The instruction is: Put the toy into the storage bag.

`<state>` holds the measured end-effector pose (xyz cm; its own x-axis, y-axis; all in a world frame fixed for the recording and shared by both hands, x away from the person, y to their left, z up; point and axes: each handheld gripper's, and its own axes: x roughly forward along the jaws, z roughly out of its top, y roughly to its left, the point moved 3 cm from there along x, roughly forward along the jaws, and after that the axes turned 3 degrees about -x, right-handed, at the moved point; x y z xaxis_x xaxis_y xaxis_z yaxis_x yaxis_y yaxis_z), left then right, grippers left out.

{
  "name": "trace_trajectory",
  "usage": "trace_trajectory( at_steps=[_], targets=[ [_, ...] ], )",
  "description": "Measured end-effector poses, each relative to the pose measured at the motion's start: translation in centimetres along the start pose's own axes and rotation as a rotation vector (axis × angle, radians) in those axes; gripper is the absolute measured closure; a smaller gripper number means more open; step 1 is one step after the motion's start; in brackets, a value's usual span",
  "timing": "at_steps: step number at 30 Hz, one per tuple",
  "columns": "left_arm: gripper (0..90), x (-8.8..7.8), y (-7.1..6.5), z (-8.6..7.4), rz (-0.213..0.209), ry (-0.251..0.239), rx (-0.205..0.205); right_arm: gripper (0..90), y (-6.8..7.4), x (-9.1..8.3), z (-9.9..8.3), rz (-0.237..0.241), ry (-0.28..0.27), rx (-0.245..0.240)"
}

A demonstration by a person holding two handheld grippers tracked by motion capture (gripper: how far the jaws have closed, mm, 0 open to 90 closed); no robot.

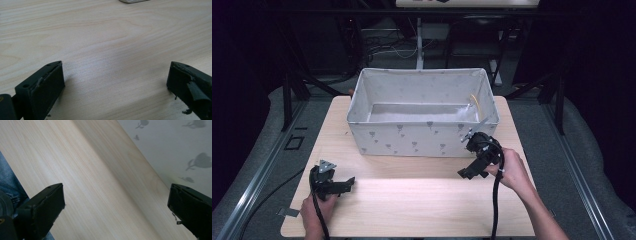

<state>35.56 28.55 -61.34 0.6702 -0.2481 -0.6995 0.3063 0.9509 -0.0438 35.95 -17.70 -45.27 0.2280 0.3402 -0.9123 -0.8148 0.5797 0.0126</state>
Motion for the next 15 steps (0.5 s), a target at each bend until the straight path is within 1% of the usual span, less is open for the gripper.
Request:
trace_trajectory(
  at_steps=[1,2,5,8,10,11,12,13,14,15],
  targets=[
    [1.3,0.0,0.0,0.0,0.0,0.0,0.0,0.5,0.2,0.4,-0.2,0.003,0.005,-0.002],
    [1.3,0.0,0.0,0.0,0.0,0.0,0.0,0.3,0.6,1.4,-0.6,0.009,0.002,-0.011],
    [1.3,0.0,0.0,0.0,0.0,0.0,0.0,0.0,1.0,2.8,-1.2,0.023,0.015,-0.013],
    [1.3,0.0,0.0,0.0,-0.001,0.0,0.0,0.0,1.5,4.2,-1.9,0.043,0.025,-0.004],
    [1.3,0.0,0.0,0.0,0.0,0.002,0.001,0.0,1.8,5.0,-2.4,0.051,0.044,-0.009],
    [1.3,0.0,0.0,0.0,0.001,0.0,0.0,0.0,1.9,5.4,-2.6,0.052,0.042,-0.008],
    [1.3,0.0,0.0,0.0,0.001,0.0,0.001,0.0,2.1,5.8,-2.9,0.051,0.051,-0.01],
    [1.3,0.0,0.0,0.0,0.001,0.0,0.001,0.0,2.1,5.8,-2.9,0.051,0.051,-0.01],
    [1.3,0.0,0.0,0.0,-0.001,0.001,0.0,0.0,2.4,6.7,-3.5,0.056,0.048,-0.01],
    [1.3,0.0,0.0,0.0,-0.001,0.001,0.0,0.0,2.4,7.0,-3.8,0.053,0.054,-0.011]
  ],
)
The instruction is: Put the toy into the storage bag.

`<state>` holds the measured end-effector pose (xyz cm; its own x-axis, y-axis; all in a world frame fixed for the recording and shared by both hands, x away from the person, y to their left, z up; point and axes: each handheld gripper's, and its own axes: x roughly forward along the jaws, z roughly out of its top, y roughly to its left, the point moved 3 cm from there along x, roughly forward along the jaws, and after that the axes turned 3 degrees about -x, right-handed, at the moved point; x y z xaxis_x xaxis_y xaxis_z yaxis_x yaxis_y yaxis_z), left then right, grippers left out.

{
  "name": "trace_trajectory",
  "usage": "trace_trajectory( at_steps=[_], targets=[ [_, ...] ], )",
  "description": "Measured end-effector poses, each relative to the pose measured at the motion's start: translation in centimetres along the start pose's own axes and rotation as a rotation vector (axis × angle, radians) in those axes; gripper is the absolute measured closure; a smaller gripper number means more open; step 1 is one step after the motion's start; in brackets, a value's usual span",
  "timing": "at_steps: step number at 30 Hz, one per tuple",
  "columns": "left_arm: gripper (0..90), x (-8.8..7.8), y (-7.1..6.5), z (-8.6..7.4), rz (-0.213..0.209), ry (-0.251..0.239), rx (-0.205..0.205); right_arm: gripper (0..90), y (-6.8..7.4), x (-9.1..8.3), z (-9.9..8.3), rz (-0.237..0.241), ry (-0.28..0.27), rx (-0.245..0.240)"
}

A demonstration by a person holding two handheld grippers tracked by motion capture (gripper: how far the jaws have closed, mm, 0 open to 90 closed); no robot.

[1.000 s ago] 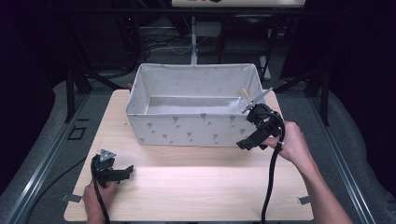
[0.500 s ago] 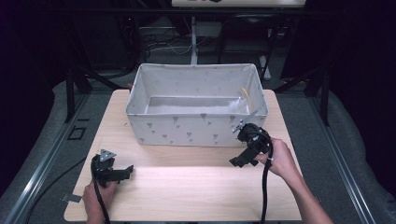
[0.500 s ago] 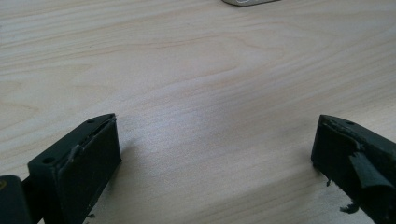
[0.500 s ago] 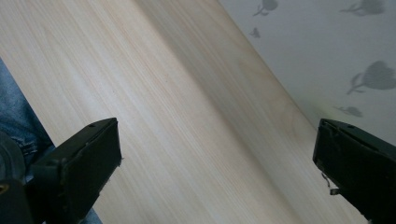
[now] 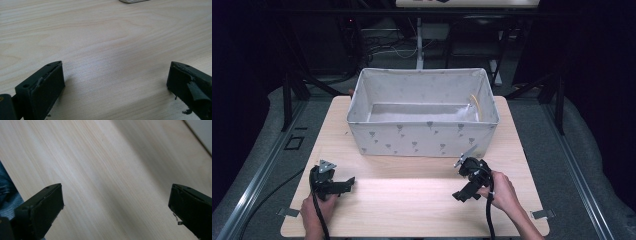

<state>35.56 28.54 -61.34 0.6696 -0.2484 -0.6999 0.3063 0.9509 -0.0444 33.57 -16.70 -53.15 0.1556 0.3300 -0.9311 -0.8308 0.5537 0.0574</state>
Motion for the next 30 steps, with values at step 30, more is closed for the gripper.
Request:
trace_trajectory(
  at_steps=[30],
  targets=[
    [1.3,0.0,0.0,0.0,0.0,0.001,0.0,0.0,1.2,5.0,-4.1,-0.097,-0.032,-0.103]
  ],
)
